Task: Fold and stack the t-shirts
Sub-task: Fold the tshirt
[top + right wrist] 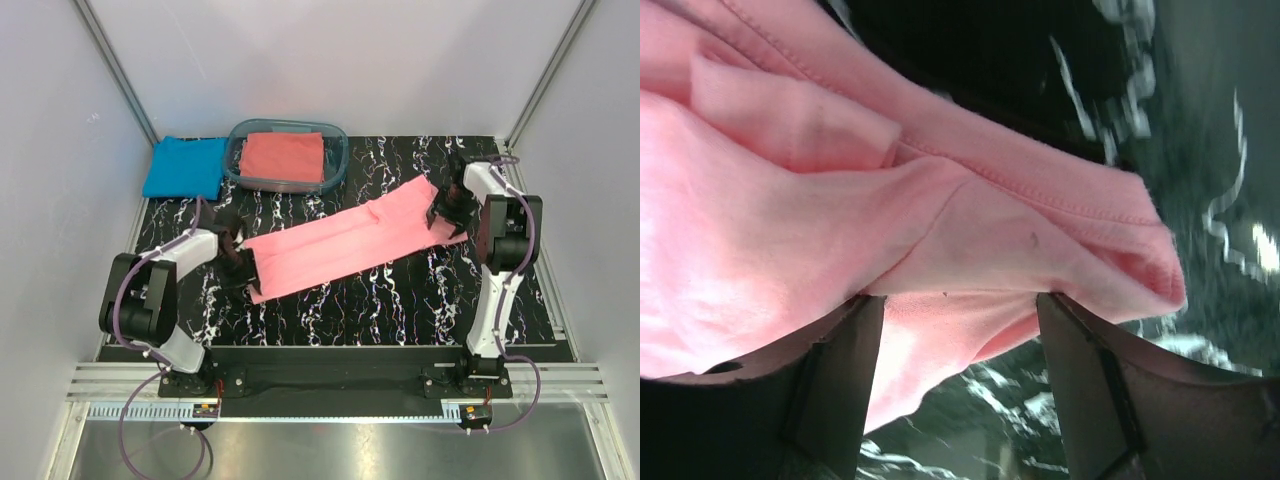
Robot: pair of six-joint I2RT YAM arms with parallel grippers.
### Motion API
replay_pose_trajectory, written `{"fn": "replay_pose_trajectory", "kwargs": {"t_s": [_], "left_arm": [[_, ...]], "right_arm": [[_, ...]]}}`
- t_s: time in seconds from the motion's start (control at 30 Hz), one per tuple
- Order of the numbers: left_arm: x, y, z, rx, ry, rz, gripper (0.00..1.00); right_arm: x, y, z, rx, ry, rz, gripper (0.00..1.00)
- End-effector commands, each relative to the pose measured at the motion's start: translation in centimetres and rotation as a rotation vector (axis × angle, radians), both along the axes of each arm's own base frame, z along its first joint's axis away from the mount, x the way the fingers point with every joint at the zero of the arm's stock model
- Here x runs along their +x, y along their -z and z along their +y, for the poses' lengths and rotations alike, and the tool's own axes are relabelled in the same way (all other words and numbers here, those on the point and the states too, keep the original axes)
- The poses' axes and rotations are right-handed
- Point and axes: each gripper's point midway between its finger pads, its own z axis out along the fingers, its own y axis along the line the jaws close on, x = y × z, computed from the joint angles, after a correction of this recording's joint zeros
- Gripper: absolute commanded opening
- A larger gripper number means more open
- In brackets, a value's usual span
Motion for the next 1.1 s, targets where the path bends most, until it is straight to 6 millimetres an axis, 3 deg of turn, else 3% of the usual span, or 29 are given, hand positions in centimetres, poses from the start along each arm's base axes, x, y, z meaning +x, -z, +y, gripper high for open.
{"fn": "replay_pose_trajectory", "kwargs": {"t_s": [0.0, 0.03, 0.1, 0.13, 0.2, 0.23, 0.27, 0.33, 0.4, 0.47, 0.53, 0.57, 0.63, 0.67, 0.7, 0.73, 0.87, 0.93, 1.07], "left_arm": [[-2.1, 0.9, -2.9, -0.063, 0.047, 0.065, 0.55], [-2.9, 1.2, -4.0, -0.066, 0.090, 0.075, 0.55], [-3.6, 1.7, -5.3, -0.085, 0.102, 0.096, 0.55], [-4.3, 1.9, -6.4, -0.093, 0.136, 0.102, 0.54], [-5.3, 1.9, -8.2, -0.121, 0.140, 0.119, 0.55], [-6.6, 1.7, -9.8, -0.134, 0.197, 0.124, 0.55], [-6.7, 1.4, -11.1, -0.149, 0.222, 0.105, 0.56], [-8.3, 0.9, -13.3, -0.157, 0.282, 0.108, 0.57], [-8.8, -0.5, -14.8, -0.180, 0.293, 0.097, 0.59], [-8.8, -3.1, -16.3, -0.229, 0.332, 0.008, 0.61], [-6.7, -6.6, -16.5, -0.231, 0.325, -0.137, 0.66], [-6.6, -7.5, -15.5, -0.188, 0.319, -0.147, 0.67], [-3.9, -11.2, -15.3, -0.177, 0.310, -0.272, 0.69], [-3.0, -12.3, -14.3, -0.136, 0.289, -0.316, 0.70], [-2.1, -13.4, -13.9, -0.130, 0.291, -0.355, 0.70], [-0.3, -14.9, -13.5, -0.137, 0.265, -0.404, 0.70], [3.9, -16.5, -13.0, -0.149, 0.313, -0.514, 0.71], [5.4, -15.5, -13.5, -0.152, 0.410, -0.525, 0.72], [8.5, -13.9, -14.5, -0.103, 0.542, -0.569, 0.77]], "right_arm": [[3.9, 2.0, -1.3, -0.046, 0.002, -0.047, 0.71], [5.4, 1.6, -1.2, -0.041, 0.001, -0.082, 0.71], [6.4, 3.2, -1.1, -0.033, -0.005, -0.069, 0.71], [8.1, 2.3, -1.2, -0.038, -0.007, -0.104, 0.72], [9.2, 3.2, -0.8, -0.028, -0.014, -0.097, 0.72], [10.8, 1.7, -0.5, -0.019, -0.026, -0.136, 0.72], [11.3, 2.4, -0.2, -0.008, -0.036, -0.127, 0.73], [13.3, 0.4, 0.5, -0.010, -0.065, -0.188, 0.74], [13.7, -0.1, 0.6, -0.021, -0.097, -0.190, 0.77], [14.0, -2.4, 0.2, -0.050, -0.115, -0.218, 0.81], [13.8, -3.3, -0.3, -0.080, -0.128, -0.233, 0.82], [13.9, -5.6, -0.4, -0.089, -0.130, -0.278, 0.84], [13.6, -6.0, -0.1, -0.087, -0.133, -0.303, 0.86], [13.6, -7.7, -0.2, -0.091, -0.131, -0.341, 0.87], [13.6, -8.1, -0.3, -0.093, -0.132, -0.352, 0.88], [13.5, -8.6, 1.6, -0.090, -0.169, -0.355, 0.90], [13.6, -10.1, 3.5, -0.102, -0.219, -0.373, 0.92], [13.8, -10.8, 4.1, -0.104, -0.233, -0.384, 0.93], [14.2, -10.2, 6.2, -0.068, -0.240, -0.378, 0.93]]}}
